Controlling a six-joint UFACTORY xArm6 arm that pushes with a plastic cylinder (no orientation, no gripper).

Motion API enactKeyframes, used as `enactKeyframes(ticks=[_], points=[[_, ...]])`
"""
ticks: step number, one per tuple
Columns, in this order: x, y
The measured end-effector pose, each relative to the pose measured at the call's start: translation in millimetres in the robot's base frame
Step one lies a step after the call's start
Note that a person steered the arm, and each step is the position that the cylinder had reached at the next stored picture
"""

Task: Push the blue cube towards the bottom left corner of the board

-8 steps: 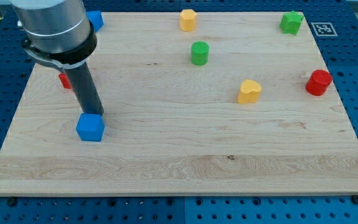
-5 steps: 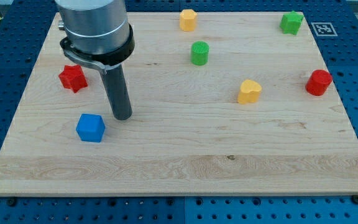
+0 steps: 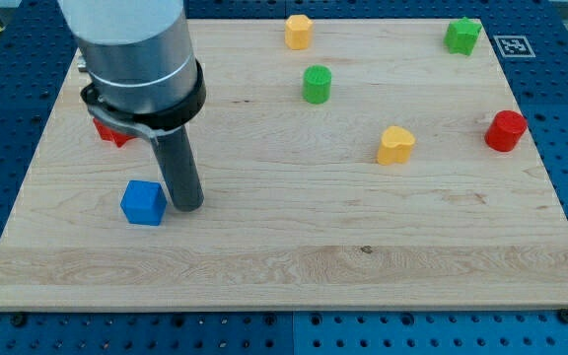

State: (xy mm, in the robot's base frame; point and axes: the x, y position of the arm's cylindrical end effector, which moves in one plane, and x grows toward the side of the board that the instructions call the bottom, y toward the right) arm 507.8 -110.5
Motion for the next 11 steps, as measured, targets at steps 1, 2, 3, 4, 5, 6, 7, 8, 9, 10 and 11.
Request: enactKeyframes(ticks=[1, 2, 3, 4, 5, 6, 7, 8, 9, 10, 11], points=[[-31.0, -1.5], [-31.0, -25.7], [-29.3, -39.4], [-26.0, -39.6], [-13.2, -39.6], [-12.4, -39.6], [-2.4, -39.6], [6.9, -39.6], [7.2, -20.0], [7.3, -5.5], [10.1, 14.0]])
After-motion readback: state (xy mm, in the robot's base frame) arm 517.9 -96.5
